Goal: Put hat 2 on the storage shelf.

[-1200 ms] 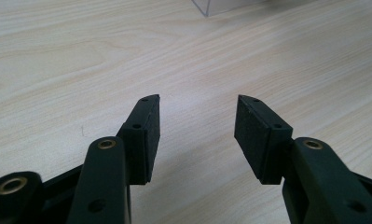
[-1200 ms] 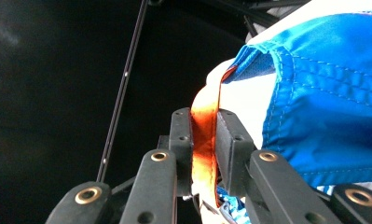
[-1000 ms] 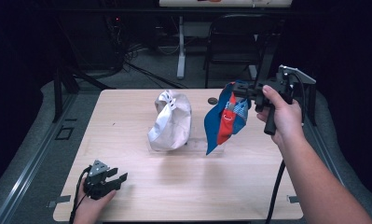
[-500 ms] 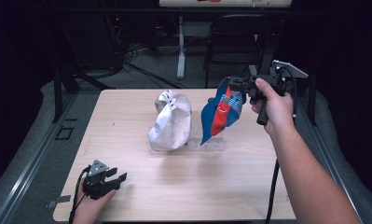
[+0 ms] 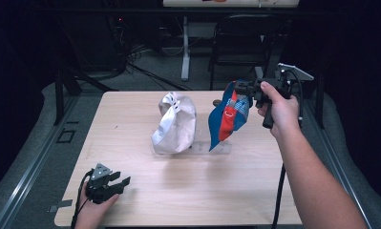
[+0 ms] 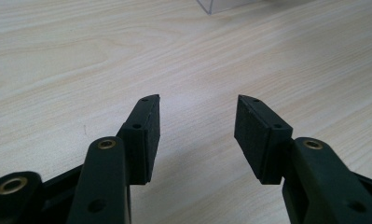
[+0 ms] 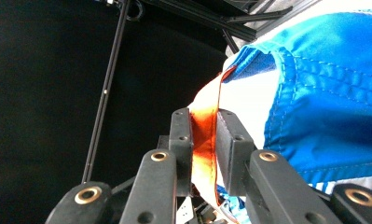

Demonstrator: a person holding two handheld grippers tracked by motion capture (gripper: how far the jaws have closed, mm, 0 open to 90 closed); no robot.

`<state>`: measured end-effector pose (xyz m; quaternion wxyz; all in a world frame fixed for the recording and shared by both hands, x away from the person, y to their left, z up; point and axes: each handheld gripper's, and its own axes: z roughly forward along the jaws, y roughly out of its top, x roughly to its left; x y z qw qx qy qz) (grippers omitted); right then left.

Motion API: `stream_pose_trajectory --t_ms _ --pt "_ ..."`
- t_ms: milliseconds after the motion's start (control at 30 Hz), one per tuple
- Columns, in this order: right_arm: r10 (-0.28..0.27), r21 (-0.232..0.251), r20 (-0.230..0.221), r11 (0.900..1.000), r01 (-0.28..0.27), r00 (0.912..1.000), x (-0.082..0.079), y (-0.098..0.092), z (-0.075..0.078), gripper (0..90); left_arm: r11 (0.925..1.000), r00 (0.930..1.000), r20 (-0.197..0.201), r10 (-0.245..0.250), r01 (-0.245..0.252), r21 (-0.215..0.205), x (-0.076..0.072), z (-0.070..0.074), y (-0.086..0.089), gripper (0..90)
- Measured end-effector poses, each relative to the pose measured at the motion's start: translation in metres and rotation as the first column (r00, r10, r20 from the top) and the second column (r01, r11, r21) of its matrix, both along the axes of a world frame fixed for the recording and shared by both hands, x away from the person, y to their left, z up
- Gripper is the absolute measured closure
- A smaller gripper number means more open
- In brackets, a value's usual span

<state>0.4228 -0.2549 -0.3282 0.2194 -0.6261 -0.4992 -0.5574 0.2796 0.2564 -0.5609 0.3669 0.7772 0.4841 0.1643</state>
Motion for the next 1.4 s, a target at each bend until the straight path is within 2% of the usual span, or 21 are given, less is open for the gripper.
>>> stream_pose_trajectory --t_ms 467,633,1033,1300,1400 --pt "0.007 -0.011 -0.028 1.000 -0.008 0.9996 0.005 0.014 -0.018 77.6 1.0000 1.0000 -0.002 -0.001 0.001 0.003 0.001 0.000 0.001 50.8" --pt "0.016 -0.035 -0.041 0.999 -0.017 0.9990 0.005 0.014 -0.026 77.6 1.0000 1.0000 -0.001 -0.003 0.003 0.002 0.001 0.000 0.000 50.8" --pt "0.011 -0.050 -0.063 0.999 -0.015 0.9980 0.004 0.014 -0.038 77.5 1.0000 1.0000 -0.002 -0.003 0.003 0.000 0.001 0.000 0.000 50.8" --pt "0.030 -0.086 -0.057 0.996 -0.035 0.9979 0.002 0.015 -0.040 77.4 1.0000 1.0000 -0.002 -0.003 0.003 0.002 0.001 0.000 0.000 50.8" --pt "0.027 -0.117 -0.051 0.993 -0.033 0.9983 0.000 0.016 -0.039 77.3 1.0000 1.0000 0.000 -0.002 0.002 0.001 0.001 0.000 0.000 50.8"
